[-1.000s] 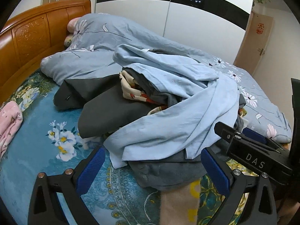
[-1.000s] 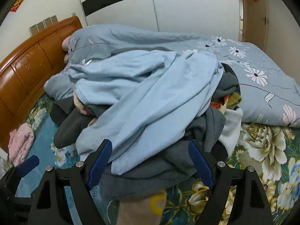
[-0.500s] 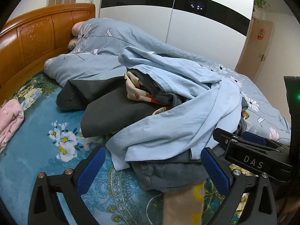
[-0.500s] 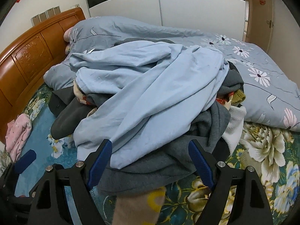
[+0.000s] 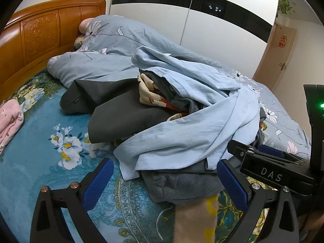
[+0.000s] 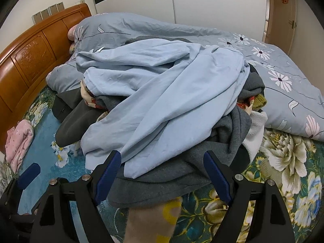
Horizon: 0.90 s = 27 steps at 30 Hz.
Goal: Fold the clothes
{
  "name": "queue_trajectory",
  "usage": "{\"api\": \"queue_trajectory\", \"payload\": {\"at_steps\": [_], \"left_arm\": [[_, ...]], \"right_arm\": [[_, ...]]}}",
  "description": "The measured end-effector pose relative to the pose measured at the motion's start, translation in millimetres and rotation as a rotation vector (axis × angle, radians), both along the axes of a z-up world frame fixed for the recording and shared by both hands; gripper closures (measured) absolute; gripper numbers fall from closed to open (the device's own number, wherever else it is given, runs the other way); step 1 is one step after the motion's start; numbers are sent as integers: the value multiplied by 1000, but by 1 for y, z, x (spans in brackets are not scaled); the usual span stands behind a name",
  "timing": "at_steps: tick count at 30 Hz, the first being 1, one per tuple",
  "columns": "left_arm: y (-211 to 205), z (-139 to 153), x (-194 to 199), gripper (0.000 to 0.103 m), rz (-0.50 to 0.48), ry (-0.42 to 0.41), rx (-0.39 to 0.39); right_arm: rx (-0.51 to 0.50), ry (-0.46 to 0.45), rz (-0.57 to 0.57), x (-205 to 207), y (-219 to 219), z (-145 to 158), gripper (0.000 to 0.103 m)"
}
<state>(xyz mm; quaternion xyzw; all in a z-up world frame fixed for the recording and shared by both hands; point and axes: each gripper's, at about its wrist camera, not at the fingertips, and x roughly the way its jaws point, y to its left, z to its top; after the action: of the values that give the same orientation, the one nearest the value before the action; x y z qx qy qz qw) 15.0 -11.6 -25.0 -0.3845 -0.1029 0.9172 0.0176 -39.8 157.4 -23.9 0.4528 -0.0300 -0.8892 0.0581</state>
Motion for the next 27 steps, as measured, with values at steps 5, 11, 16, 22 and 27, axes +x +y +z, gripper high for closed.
{"api": "queue_trajectory", "payload": {"at_steps": [5, 11, 16, 22, 27], "left_arm": [[-2, 0, 1, 0, 4, -2, -4], [-5, -1, 2, 0, 9, -4, -2], [-7, -2, 3, 0, 12, -3, -6], [-11, -4, 5, 0, 17, -7, 11], [-15, -6, 9, 0, 28, -3, 5]], "right_arm": [[8, -8, 0, 0, -2, -1, 19], [17, -13, -1, 1, -6, -1, 19], [24, -17, 1, 1, -8, -2, 19], [41, -18, 8, 1, -13, -2, 19], [59, -24, 22, 1, -19, -3, 19]]}}
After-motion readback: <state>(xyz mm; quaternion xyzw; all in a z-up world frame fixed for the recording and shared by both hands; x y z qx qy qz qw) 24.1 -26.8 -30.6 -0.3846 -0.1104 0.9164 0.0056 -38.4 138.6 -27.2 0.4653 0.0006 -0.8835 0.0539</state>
